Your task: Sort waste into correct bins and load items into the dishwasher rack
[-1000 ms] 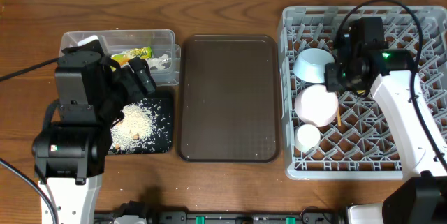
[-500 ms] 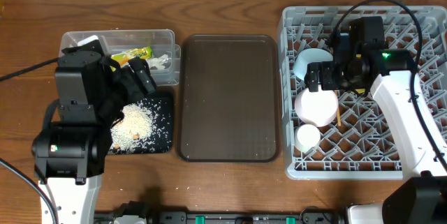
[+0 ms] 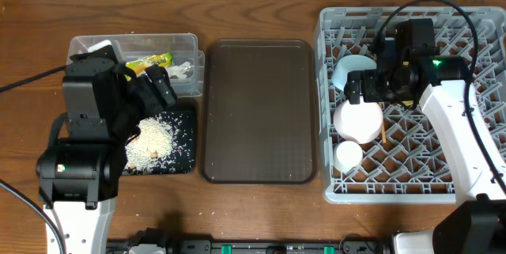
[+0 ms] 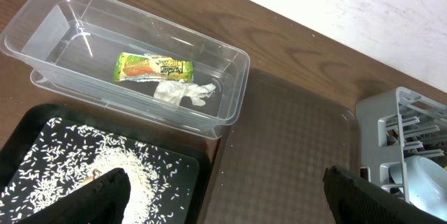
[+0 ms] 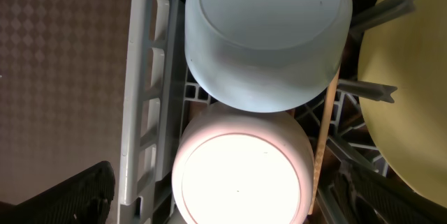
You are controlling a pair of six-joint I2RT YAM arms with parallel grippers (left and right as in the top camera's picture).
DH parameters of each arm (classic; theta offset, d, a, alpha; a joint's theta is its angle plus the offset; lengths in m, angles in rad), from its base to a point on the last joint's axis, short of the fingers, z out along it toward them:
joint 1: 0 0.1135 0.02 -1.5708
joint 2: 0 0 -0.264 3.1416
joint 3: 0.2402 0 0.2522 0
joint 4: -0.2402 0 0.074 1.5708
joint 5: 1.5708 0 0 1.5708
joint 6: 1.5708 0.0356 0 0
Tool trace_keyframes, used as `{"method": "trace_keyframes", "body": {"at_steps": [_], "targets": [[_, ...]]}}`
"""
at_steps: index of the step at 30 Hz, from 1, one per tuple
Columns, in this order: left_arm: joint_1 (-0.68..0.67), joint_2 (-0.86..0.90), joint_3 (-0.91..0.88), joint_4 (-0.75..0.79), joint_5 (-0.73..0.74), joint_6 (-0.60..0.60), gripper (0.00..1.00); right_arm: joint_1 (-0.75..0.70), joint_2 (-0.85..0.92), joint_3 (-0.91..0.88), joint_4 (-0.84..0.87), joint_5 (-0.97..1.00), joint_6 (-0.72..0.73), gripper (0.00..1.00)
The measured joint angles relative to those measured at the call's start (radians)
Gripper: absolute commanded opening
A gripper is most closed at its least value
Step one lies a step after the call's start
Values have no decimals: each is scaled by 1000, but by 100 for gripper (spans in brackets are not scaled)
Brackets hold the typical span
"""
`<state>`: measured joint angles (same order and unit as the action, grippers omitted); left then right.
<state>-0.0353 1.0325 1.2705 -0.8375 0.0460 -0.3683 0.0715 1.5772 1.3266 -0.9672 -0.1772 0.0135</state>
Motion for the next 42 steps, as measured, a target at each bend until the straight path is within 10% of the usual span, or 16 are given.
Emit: {"method": "trace_keyframes", "body": {"at_steps": [14, 42], "targets": [[0, 0, 0, 0, 0, 0, 91, 0, -57, -1, 0, -3, 0, 99], [0, 0, 0, 0, 0, 0, 91, 49, -1143, -204, 84, -7, -21, 99]]}}
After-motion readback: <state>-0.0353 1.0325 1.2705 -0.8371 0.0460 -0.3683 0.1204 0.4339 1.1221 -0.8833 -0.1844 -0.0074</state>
